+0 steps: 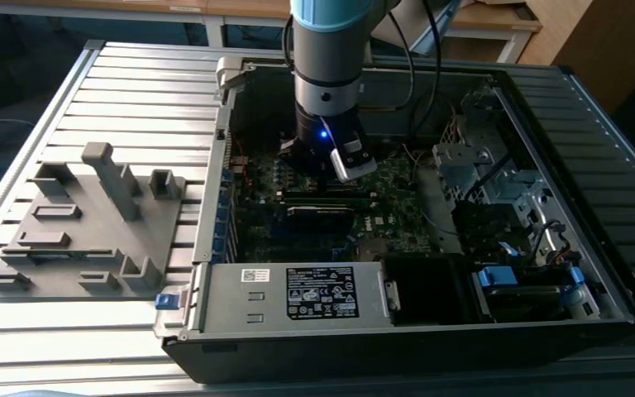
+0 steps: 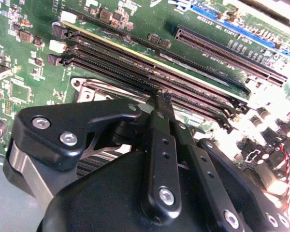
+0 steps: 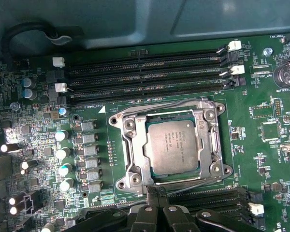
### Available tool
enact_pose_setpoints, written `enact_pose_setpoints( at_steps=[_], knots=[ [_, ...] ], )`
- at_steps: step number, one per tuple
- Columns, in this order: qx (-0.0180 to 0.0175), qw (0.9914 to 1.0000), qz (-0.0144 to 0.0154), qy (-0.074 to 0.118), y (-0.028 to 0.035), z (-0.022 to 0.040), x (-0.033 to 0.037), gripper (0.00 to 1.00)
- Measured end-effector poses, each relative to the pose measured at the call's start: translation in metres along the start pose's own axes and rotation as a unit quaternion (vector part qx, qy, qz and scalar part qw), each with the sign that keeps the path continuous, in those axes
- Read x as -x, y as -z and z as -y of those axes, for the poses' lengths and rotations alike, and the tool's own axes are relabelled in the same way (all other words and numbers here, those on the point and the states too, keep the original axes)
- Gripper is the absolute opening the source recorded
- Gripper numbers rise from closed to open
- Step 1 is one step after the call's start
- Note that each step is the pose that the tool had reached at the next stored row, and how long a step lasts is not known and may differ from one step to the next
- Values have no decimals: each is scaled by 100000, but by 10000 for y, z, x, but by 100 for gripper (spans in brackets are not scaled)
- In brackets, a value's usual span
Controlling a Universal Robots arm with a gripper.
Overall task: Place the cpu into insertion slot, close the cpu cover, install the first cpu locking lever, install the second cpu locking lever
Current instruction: 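Install the second cpu locking lever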
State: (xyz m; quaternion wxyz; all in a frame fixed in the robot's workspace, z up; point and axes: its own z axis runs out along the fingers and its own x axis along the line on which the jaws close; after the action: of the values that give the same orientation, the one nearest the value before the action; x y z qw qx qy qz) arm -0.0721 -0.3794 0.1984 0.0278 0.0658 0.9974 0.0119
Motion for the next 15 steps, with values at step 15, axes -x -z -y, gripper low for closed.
enact_pose_setpoints(
  at_steps=[15],
  knots=[
    [-11, 100000, -4, 0, -22, 1, -4, 10]
  ],
)
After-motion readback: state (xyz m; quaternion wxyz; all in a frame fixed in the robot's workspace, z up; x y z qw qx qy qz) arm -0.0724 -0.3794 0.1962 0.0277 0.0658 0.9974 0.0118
